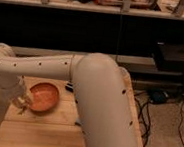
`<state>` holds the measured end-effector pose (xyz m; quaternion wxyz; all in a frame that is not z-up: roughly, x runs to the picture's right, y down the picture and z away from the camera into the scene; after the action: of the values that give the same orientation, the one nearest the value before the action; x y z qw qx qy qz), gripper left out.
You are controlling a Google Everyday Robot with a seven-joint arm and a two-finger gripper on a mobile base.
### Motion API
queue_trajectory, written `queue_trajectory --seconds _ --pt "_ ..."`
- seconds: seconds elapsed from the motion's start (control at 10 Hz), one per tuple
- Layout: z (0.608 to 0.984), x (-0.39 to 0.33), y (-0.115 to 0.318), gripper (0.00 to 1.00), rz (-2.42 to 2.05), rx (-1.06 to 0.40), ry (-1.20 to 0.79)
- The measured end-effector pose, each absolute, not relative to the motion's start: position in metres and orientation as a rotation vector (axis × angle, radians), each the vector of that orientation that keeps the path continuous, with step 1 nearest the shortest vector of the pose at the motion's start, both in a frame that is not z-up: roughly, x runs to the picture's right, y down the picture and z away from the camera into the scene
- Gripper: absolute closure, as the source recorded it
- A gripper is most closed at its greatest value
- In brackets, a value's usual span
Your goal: Place the pepper in the ceramic bowl
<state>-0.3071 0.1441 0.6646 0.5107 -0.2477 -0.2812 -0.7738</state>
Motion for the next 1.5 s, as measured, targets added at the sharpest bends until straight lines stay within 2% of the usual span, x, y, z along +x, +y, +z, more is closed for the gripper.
queue_trajectory --seconds 0.4,0.7,1.0,1.4,1.5 --pt "0.653 -0.313 0.098 1.00 -1.908 -0.487 -0.538" --pt "0.654 -0.295 0.069 0.97 -1.908 -0.349 -0.436" --pt "0.661 -0.291 0.084 0.65 -1.935 -0.378 -0.474" --pt "0.671 -0.318 0.092 0.27 -1.966 -0.365 -0.468" --pt "0.677 -0.314 0.097 0.21 -1.979 -0.371 -0.474"
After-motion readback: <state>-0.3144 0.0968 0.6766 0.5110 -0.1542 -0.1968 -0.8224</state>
